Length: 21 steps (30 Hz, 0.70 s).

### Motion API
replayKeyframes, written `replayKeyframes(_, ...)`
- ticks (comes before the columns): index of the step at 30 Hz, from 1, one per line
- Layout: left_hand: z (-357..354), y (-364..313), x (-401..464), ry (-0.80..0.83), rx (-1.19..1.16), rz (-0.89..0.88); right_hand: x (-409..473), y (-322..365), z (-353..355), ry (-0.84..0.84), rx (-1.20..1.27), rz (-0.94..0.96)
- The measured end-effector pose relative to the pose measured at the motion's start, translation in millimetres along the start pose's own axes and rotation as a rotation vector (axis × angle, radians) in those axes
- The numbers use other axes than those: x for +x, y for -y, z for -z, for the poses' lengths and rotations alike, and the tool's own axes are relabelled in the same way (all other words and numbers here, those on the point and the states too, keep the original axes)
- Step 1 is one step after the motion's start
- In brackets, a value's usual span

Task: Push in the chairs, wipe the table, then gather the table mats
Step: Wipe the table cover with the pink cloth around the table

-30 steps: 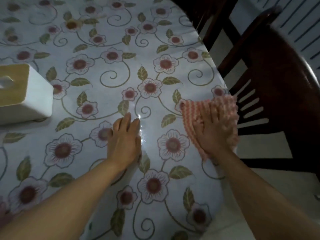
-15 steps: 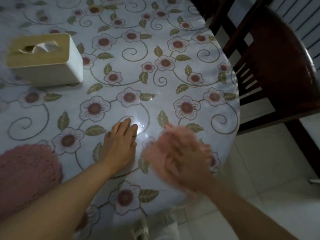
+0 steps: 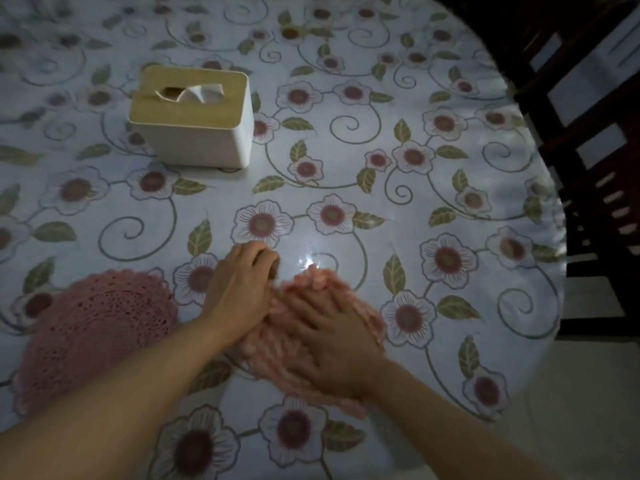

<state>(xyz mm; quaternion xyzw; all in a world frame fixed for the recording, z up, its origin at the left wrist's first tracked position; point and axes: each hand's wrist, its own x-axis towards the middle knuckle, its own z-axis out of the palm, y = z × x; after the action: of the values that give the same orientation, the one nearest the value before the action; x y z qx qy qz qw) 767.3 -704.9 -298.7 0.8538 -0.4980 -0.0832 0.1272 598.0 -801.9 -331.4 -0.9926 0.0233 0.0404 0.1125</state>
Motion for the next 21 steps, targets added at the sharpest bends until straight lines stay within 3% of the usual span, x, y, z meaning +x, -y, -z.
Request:
replayKeyframes(3,-0.1,9.9,24.2,-0.023,-0.024,0.057,37.3,-77.2,18.5,-0.135,0.004,-0.418)
replayKeyframes(6,-1.7,16.1,50.8,-0.084,-0.060,0.147,69.7,-100.8,26.5,-0.150,0.067,-0.750)
replayKeyframes(7,-0.8,16.8,59.7,-0.093,-0.068,0.174,75.4,-92.9,26.8,-0.135,0.070,-0.722)
replayKeyframes(10,-3.6,20.1,84.7,-0.126,-0.071,0.186,82.1,-64.4,25.4,-0.050,0.062,-0.246)
replayKeyframes(12,-5.0,21.7,103.5,-0.144,-0.067,0.192,97.8,-82.3,29.3,-0.037,0.097,-0.062)
replayKeyframes(14,-3.9,22.0,119.4,-0.147,-0.078,0.221,128.9,-119.8,35.9,-0.114,0.068,-0.094)
replayKeyframes(16,-4.4,20.2,134.8,-0.139,-0.089,0.238,168.2,-159.6,50.0,-0.202,0.058,-0.328)
replayKeyframes(19,-12.3,10.7,157.7,-0.140,-0.080,0.244,217.5,-195.6,63.0,-0.156,0.105,-0.662)
replayKeyframes(21,-17.3,3.9,169.8,-0.166,-0.075,0.297,225.6,-194.3,64.7,-0.132,0.085,-0.514)
